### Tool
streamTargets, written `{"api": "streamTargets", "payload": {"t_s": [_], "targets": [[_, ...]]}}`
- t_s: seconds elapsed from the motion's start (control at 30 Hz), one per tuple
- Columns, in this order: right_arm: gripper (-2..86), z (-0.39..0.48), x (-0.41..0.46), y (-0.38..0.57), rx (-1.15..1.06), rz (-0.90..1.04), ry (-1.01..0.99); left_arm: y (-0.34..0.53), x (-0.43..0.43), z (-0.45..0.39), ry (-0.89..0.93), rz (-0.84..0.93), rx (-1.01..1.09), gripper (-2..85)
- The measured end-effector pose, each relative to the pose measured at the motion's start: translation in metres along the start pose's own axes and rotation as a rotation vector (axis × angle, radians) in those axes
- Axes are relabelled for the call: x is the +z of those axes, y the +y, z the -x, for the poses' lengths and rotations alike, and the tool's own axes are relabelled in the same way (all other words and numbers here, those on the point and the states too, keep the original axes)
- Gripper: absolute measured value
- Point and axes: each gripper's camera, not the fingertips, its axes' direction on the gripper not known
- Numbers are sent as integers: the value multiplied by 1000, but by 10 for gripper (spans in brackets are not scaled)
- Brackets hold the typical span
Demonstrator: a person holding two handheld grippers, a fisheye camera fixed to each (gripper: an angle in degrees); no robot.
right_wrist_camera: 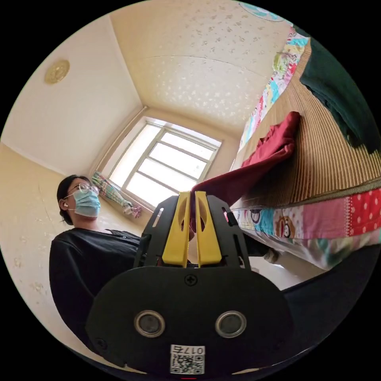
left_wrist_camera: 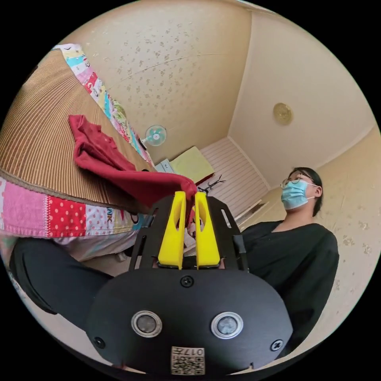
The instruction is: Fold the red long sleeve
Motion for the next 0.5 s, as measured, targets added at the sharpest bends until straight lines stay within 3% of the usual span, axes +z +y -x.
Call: {"api": "streamTargets", "payload": {"t_s": [0.13, 0.2, 0.27, 0.33, 0.5], "targets": [[25, 28, -17, -4, -198, -51, -198, -9, -14, -5, 202, -105, 43, 44], [25, 12, -24, -7, -133, -111, -117, -9, -17, 17, 145, -162, -44, 43], [24, -18, -24, -16, 20, -170, 106, -9, -15, 53, -18, -229, -213, 41], [24, -34, -15, -30, 32, -189, 166, -18, -9, 73, -46, -292, -292, 40], [29, -71, 26, -113, 33, -234, 293, -110, 20, 107, -130, -331, -312, 40]]}}
